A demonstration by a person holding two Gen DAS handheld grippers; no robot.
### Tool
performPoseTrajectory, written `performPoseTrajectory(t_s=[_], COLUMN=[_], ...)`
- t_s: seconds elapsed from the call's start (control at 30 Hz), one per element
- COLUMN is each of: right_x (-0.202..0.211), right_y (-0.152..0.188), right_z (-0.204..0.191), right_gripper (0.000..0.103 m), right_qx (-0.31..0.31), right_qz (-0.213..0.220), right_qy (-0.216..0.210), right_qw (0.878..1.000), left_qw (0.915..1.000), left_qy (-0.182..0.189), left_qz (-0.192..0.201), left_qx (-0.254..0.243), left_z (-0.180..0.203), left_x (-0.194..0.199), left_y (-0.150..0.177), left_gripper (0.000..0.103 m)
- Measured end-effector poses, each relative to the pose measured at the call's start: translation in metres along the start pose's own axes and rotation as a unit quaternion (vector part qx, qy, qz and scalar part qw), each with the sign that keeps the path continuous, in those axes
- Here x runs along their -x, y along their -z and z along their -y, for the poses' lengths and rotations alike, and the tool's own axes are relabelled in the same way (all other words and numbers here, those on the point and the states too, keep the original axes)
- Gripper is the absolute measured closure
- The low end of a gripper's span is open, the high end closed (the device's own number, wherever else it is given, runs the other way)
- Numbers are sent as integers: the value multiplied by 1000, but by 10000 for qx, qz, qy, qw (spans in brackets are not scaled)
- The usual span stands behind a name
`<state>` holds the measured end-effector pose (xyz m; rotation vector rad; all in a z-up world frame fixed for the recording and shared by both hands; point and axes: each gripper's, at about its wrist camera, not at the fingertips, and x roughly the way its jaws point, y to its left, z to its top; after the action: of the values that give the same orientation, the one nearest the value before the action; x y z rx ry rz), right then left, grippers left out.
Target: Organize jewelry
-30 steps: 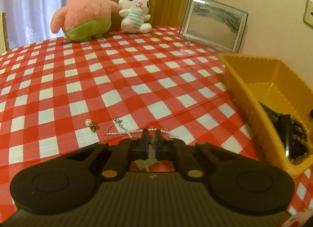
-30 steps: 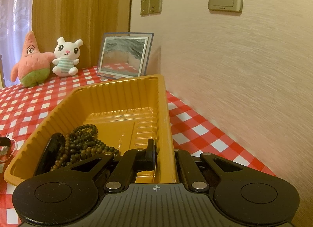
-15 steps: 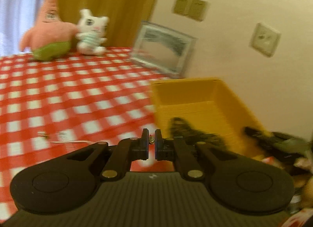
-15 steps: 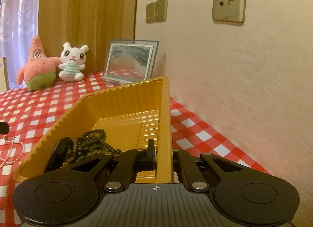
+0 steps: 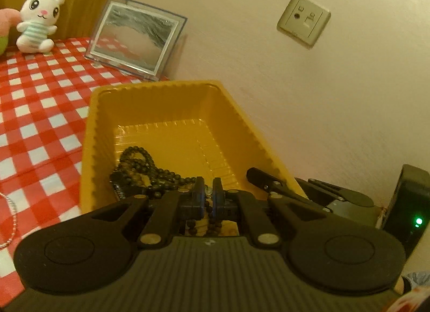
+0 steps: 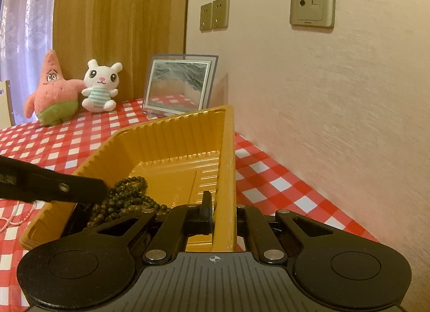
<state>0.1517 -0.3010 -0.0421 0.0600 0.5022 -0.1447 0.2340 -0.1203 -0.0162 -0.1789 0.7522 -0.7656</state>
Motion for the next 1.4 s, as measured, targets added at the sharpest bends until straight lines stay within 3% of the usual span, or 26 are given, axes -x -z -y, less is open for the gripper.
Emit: performPoseTrajectory(t_s=[0.1,0.23,0.47,0.67,0.87,1.1,1.4], right_x=[-1,-2,-2,-1,-1,-3,-4], right_y=[0,1,1,1,2,2,2], right_z=[2,3,3,2,2,3,3], right_gripper=[99,99,99,99,99,99,99], right_qx=[-29,-58,-62,-73,-72,-43,17], right_qz=[-19,-29,-34,-28,-33,-53,-71], right_qy=[-17,-24,-22,-19,-14,11,34], right_qw=[10000,10000,10000,10000,10000,10000,10000], left_qw=[10000,9999,9989,9946,9845,9671,9529], left_qy=[-39,-112,-286,-763,-1521,-2375,-2907], left_qz=[-34,9,240,517,634,489,395], left_qx=[21,60,295,483,604,776,767], left_z=[1,0,-10,-30,-64,-111,-153], left_x=[-5,-2,22,58,97,125,123], left_y=[0,0,-3,0,10,32,36], left_gripper=[97,81,80,79,79,79,79])
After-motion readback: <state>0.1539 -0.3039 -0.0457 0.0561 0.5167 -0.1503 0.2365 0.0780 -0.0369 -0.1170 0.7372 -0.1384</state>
